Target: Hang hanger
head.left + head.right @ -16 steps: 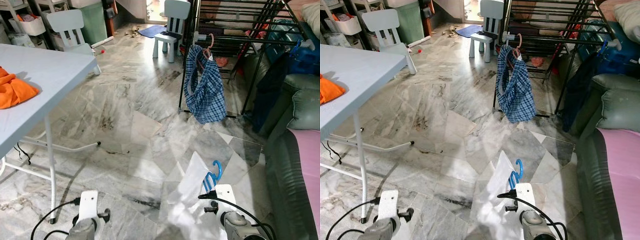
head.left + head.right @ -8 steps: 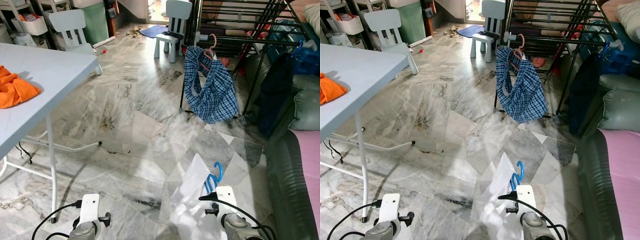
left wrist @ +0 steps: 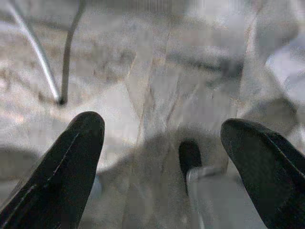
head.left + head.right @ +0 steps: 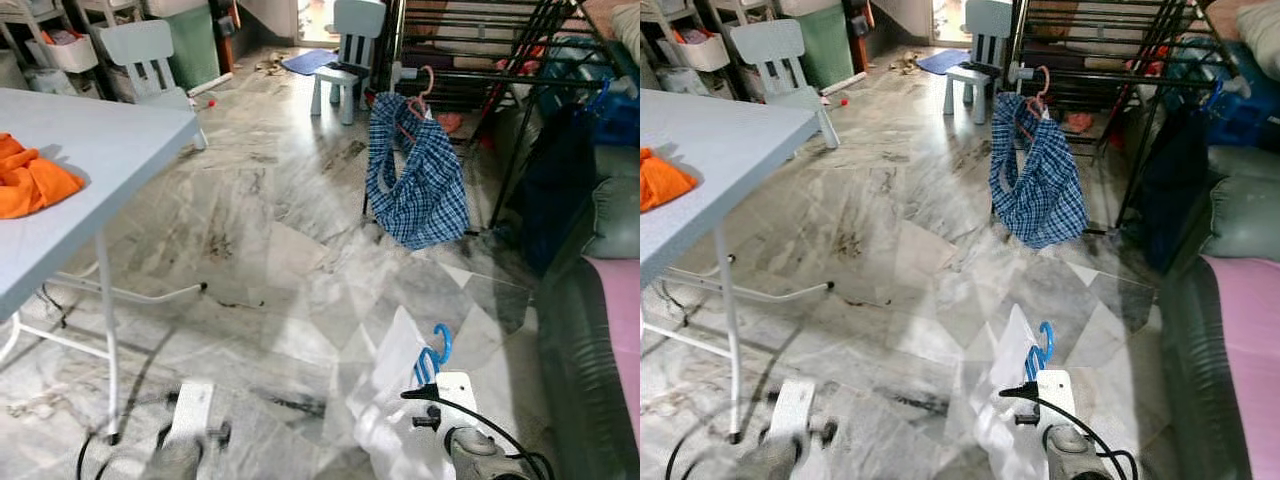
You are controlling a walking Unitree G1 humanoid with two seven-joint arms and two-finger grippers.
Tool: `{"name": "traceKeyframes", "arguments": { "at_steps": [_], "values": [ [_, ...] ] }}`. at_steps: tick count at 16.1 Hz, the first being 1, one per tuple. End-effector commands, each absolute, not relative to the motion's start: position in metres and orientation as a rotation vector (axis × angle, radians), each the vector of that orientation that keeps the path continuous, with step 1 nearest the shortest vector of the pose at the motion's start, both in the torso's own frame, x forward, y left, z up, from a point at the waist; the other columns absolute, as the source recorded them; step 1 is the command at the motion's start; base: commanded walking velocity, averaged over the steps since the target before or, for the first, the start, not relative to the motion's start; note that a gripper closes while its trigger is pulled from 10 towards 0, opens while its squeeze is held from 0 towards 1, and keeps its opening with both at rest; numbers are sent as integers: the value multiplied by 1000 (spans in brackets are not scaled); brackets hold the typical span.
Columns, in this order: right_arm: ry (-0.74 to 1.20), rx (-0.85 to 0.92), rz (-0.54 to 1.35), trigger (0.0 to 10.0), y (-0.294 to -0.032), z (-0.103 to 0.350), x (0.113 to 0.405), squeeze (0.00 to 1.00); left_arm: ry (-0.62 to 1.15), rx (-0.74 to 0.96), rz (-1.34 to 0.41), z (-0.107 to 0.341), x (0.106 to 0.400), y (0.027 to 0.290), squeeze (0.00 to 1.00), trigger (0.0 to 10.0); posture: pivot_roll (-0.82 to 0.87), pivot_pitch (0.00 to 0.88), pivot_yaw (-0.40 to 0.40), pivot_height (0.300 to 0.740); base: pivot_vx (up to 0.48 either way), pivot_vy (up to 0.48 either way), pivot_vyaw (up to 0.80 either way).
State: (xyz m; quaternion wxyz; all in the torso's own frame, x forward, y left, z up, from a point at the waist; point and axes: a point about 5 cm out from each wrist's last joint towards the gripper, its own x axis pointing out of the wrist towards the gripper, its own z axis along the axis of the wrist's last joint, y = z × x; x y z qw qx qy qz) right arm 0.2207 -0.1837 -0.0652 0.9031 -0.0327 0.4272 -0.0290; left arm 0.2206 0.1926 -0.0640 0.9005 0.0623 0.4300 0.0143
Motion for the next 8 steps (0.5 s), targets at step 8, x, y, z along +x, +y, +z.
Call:
{"name": "traceKeyframes", "arguments": {
  "at_steps": [8],
  "values": [
    [895,-33,-185,10000,-210,-73,198,0,833,169,-27,-43,256,177,0,10000,-130,0,72,740,0,0,0]
  ]
}}
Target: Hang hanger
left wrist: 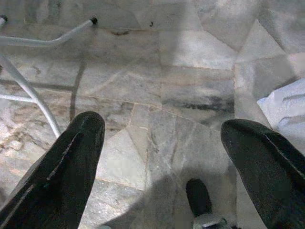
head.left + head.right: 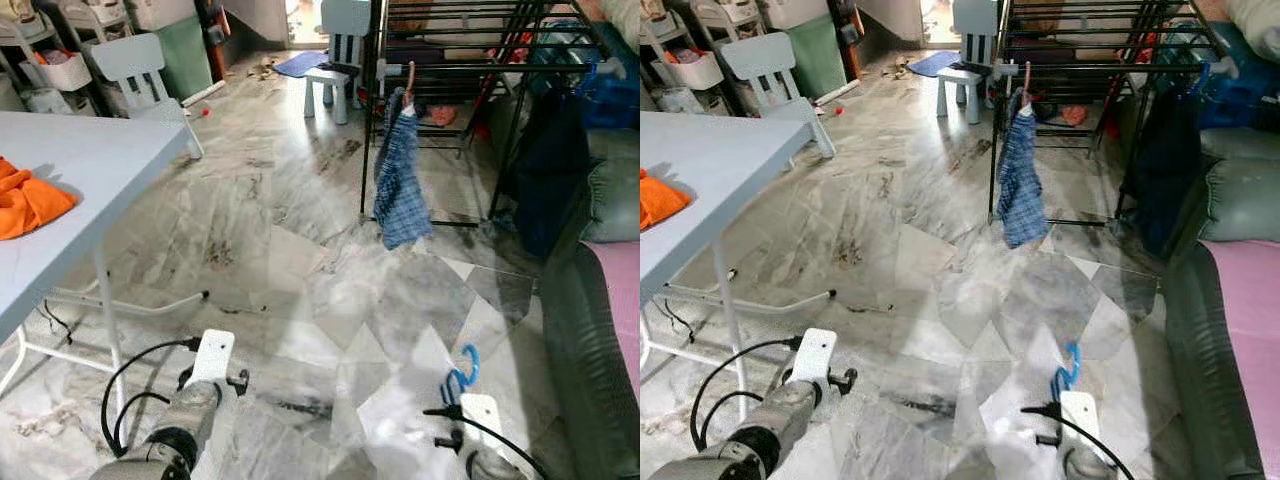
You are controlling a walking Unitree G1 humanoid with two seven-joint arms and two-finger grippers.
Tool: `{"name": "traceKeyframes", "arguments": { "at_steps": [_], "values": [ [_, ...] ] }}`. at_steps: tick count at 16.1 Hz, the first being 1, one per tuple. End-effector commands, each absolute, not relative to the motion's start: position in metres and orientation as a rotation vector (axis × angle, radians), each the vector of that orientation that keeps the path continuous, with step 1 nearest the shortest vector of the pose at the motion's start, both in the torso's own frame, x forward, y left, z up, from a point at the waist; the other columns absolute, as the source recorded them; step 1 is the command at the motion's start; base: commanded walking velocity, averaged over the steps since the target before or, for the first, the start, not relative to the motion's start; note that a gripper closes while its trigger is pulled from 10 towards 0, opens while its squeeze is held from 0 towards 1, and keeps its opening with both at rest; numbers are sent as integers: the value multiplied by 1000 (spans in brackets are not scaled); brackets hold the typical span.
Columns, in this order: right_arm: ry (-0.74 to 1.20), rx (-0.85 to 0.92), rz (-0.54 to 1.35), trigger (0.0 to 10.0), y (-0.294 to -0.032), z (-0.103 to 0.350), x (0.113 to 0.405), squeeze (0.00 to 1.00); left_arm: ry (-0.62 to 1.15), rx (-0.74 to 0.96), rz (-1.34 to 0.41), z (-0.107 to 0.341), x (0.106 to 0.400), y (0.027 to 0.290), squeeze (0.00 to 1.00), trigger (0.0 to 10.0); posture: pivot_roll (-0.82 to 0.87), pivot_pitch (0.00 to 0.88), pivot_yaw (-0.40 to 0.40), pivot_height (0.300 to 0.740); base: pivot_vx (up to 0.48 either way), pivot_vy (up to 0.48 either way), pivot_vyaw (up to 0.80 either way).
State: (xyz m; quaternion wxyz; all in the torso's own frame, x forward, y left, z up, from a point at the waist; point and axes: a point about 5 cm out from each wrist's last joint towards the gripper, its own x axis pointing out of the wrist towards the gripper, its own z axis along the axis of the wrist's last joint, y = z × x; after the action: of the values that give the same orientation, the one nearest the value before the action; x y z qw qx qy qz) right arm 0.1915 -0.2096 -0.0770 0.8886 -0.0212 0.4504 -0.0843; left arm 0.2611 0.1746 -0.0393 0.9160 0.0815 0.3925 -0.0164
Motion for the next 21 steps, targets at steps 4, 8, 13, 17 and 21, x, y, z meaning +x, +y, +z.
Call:
{"name": "traceKeyframes", "arguments": {
  "at_steps": [4,8,13,17,21],
  "values": [
    [893,-45,-152,10000,-204,-71,205,0,967,94,12,-69,216,181,0,10000,-69,0,42,740,0,0,0],
    [880,-44,-100,10000,-189,-65,219,0,1037,81,67,-83,187,195,0,10000,-11,0,15,740,0,0,0],
    [892,-58,-103,10000,-188,-66,218,0,1046,104,44,-85,184,194,0,10000,-8,0,22,740,0,0,0],
    [910,-55,-129,10000,-193,-69,212,0,1048,120,12,-85,184,190,0,10000,-24,0,31,740,0,0,0],
    [903,-52,-122,10000,-193,-69,213,0,1046,137,0,-83,187,191,0,10000,-27,0,33,740,0,0,0]
  ]
}}
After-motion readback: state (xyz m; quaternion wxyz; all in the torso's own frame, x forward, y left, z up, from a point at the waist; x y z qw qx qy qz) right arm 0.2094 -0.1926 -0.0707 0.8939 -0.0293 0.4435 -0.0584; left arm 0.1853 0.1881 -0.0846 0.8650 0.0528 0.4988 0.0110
